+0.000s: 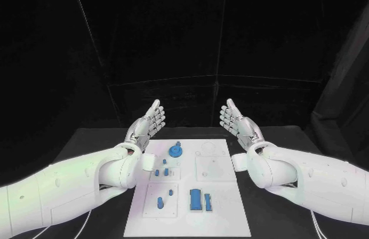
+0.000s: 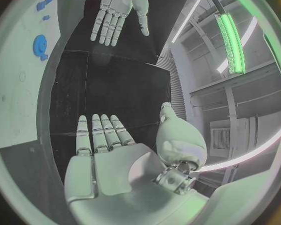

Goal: Assemble the parts on the task board

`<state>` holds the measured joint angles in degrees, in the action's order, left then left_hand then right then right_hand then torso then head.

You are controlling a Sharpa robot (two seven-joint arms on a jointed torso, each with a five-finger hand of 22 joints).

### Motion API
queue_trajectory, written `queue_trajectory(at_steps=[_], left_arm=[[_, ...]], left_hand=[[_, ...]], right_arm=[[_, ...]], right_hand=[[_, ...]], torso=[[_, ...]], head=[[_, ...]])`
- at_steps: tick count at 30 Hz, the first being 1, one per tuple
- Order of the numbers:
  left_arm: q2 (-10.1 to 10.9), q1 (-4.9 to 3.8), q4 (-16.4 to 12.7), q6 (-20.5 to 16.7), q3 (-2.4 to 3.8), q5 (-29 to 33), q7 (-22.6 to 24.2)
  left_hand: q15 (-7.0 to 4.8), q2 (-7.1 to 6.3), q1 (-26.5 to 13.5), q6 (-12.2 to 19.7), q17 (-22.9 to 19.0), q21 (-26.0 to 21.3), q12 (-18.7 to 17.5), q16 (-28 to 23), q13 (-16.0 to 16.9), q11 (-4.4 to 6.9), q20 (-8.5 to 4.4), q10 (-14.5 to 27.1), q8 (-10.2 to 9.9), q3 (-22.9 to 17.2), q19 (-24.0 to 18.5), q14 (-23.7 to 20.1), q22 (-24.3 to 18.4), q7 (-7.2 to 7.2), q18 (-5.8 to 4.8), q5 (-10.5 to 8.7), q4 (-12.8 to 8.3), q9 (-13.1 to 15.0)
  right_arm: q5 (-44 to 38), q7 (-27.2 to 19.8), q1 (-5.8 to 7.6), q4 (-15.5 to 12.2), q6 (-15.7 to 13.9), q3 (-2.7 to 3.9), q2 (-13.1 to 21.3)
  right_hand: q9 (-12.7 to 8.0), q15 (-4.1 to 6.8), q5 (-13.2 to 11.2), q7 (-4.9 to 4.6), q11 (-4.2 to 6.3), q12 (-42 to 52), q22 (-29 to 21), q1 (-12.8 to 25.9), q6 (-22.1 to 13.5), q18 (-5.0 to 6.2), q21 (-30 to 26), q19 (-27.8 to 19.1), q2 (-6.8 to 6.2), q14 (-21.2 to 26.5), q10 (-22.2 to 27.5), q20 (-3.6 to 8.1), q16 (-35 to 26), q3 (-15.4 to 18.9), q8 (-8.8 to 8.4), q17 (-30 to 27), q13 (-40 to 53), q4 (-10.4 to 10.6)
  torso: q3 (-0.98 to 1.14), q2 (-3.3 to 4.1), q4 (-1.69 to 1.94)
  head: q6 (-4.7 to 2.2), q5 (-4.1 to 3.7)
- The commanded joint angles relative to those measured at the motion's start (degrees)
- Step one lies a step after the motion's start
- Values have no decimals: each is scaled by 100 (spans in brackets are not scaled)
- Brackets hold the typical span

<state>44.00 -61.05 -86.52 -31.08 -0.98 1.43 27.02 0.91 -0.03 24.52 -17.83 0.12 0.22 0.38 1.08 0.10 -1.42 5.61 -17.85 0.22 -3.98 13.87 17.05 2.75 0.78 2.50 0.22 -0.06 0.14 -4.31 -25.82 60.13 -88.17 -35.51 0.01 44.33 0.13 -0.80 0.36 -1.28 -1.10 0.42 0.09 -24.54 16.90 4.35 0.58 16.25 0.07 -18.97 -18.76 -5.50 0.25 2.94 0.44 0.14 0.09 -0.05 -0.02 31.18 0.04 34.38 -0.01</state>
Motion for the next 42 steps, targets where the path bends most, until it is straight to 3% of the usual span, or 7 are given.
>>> queue_trajectory(at_steps=[1,24,25,27,29,30,42], left_arm=[[37,40,-185,-1046,49,-128,248],[70,89,-343,-1304,98,-143,277],[70,89,-343,-1304,98,-143,277],[70,89,-343,-1304,98,-143,277],[70,89,-343,-1304,98,-143,277],[70,89,-343,-1304,98,-143,277],[70,89,-343,-1304,98,-143,277]], left_hand=[[-91,3,-781,569,-12,-22,-38,-108,-10,142,-561,570,-22,398,-440,-547,-275,-78,-250,-22,6,-14],[-91,3,-1792,1298,-12,-22,-38,-108,-10,142,-561,1298,-22,398,-1387,-1237,-275,-78,-250,-22,6,-14],[-91,3,-1823,1318,-12,-22,-38,-108,-10,142,-561,1319,-22,398,-1387,-1260,-275,-78,-250,-22,6,-14],[-91,3,-1868,1356,-12,-22,-38,-108,-10,142,-561,1360,-22,398,-1387,-1290,-275,-78,-250,-22,6,-14],[-91,3,-1902,1783,-12,-22,-38,-108,-10,142,-561,1378,-22,398,-1387,-1705,-275,-78,-250,-22,6,-14],[-91,3,-1919,1783,-12,-22,-38,-108,-10,142,-561,1785,-22,398,-1387,-1705,-275,-78,-250,-22,6,-14],[-91,3,-2452,1783,-12,-22,-38,-108,-10,142,-561,1785,-22,398,-1387,-1705,-275,-78,-250,-22,6,-14]], right_arm=[[405,-379,4,-137,-805,0,27],[431,-397,3,-178,-861,-1,36],[431,-397,3,-178,-861,-1,36],[431,-397,3,-178,-861,-1,36],[431,-397,3,-178,-861,-1,36],[431,-397,3,-178,-861,-1,36],[431,-397,3,-178,-861,-1,36]], right_hand=[[-13,80,-36,128,110,-42,-9,786,-541,-435,-58,-517,-7,605,600,550,-25,-294,-44,-14,-9,5],[-13,80,-36,128,110,-42,-9,1781,-1231,-435,-58,-1162,-7,1378,1370,550,-25,-294,-44,-14,-9,5],[-13,80,-36,128,110,-42,-9,1895,-1690,-435,-58,-1625,-7,1468,1453,550,-25,-294,-44,-14,-9,5],[-13,80,-36,128,110,-42,-9,2454,-1690,-435,-58,-1625,-7,1897,1876,550,-25,-294,-44,-14,-9,5],[-13,80,-36,128,110,-42,-9,2454,-1690,-435,-58,-1625,-7,1897,1876,550,-25,-294,-44,-14,-9,5],[-13,80,-36,128,110,-42,-9,2454,-1690,-435,-58,-1625,-7,1897,1876,550,-25,-294,-44,-14,-9,5],[-13,80,-36,128,110,-42,-9,2454,-1690,-435,-58,-1625,-7,1897,1876,550,-25,-294,-44,-14,-9,5]], torso=[[2,0,-4],[2,0,-4],[2,0,-4],[2,0,-4],[2,0,-4],[2,0,-4],[2,0,-4]], head=[[0,1],[0,1],[0,1],[0,1],[0,1],[0,1],[0,1]])
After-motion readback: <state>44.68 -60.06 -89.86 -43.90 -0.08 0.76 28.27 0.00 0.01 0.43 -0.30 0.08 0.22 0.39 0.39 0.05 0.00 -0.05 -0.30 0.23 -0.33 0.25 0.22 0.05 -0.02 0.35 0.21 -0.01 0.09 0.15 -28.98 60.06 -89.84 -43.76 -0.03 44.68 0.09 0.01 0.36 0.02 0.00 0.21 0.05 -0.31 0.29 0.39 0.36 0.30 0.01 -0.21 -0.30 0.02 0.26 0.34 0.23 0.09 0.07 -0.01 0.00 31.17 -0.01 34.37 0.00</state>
